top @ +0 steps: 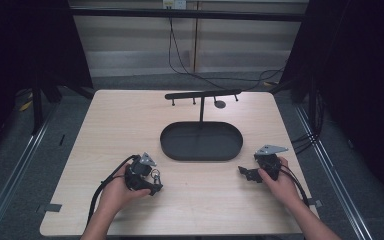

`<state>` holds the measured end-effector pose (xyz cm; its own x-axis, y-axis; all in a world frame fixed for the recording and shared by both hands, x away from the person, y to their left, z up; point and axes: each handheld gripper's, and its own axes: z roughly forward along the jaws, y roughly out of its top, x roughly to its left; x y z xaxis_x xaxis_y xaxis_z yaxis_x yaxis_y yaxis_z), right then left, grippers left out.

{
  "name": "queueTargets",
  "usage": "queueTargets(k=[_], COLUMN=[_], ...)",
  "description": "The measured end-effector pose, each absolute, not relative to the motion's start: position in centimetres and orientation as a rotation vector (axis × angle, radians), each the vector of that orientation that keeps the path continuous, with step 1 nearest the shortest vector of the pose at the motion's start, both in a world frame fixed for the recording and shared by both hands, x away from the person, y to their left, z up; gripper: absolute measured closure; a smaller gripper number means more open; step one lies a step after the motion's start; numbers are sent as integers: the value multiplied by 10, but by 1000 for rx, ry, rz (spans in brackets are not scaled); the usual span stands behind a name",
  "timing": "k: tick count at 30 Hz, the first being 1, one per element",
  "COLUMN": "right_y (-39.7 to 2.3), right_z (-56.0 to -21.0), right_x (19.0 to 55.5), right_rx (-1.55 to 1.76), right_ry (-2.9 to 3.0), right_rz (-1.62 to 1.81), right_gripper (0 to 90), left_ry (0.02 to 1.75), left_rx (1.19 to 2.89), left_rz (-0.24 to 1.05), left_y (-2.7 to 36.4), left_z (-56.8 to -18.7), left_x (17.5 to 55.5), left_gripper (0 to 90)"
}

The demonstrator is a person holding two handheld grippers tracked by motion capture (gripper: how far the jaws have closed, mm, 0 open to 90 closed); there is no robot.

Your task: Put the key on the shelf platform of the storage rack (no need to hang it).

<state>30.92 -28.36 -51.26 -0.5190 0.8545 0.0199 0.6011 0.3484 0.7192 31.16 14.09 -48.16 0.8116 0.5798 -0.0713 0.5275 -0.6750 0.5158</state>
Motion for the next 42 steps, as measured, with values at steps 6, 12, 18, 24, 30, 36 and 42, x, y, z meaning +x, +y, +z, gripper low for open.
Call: queueTargets(k=[6,12,18,24,30,36,42], right_y=[-283,-283,-283,-283,-283,-283,-283], right_z=[-513,-513,-513,-513,-513,-513,-513], right_x=[309,309,309,309,309,309,309], right_rx=[1285,1285,1287,1286,1286,1286,1287], right_ry=[2256,2255,2254,2255,2254,2255,2254], right_rz=[973,971,972,972,972,972,972], right_gripper=[158,158,158,158,158,158,158], left_ry=[894,955,993,1010,1030,1033,1011], left_rx=[2485,2520,2552,2601,2632,2638,2592], left_rz=[111,96,106,126,103,58,40], left_y=[134,129,124,114,109,110,113], left_z=[-478,-476,-474,-472,-469,-468,-459], left_x=[314,316,317,317,321,325,326], left_gripper=[364,425,465,531,661,682,792])
